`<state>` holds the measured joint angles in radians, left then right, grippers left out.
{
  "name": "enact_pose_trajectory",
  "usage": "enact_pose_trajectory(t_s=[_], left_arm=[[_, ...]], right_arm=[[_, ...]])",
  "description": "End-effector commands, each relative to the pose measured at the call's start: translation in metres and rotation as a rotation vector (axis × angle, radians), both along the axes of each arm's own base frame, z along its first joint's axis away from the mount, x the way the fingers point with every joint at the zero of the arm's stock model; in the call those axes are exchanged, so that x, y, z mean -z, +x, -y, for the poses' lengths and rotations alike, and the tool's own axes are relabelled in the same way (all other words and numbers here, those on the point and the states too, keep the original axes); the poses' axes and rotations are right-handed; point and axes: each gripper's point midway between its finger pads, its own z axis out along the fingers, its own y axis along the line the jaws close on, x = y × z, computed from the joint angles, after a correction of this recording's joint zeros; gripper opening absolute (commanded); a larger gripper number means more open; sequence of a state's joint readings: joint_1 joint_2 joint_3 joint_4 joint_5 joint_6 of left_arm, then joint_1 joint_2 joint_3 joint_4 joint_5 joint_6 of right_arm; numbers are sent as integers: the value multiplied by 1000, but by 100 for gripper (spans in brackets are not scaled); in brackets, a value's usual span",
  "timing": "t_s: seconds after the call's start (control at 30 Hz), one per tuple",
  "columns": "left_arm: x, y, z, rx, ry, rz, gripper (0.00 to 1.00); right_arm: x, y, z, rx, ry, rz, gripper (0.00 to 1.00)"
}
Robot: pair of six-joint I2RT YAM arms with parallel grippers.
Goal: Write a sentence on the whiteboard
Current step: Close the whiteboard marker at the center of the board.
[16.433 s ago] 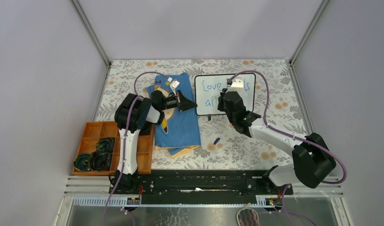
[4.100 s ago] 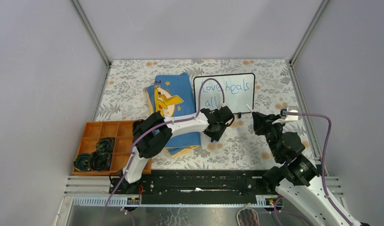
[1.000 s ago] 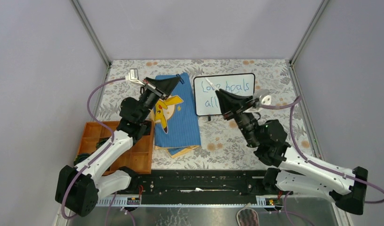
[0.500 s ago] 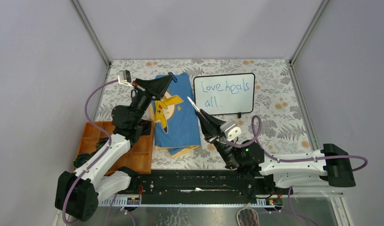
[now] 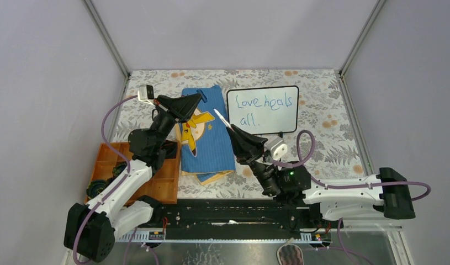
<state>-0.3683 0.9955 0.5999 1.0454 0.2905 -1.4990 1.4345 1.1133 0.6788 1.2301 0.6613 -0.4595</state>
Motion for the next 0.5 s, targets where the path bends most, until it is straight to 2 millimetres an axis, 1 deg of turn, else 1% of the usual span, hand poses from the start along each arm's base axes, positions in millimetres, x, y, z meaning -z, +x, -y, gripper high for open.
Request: enact_pose_trajectory(t_s=[0.0, 0.23, 0.47], left_arm=[[-18, -21, -4, 40, -32, 87, 0], [-15, -22, -5, 44, -40, 74, 0], [-14, -25, -4, 58, -40, 75, 0]], right_arm=[[-39, -8, 0, -47, 134, 41, 0], [-41, -9, -9, -58, 128, 48, 0], [-40, -7, -10, -41, 125, 44, 0]])
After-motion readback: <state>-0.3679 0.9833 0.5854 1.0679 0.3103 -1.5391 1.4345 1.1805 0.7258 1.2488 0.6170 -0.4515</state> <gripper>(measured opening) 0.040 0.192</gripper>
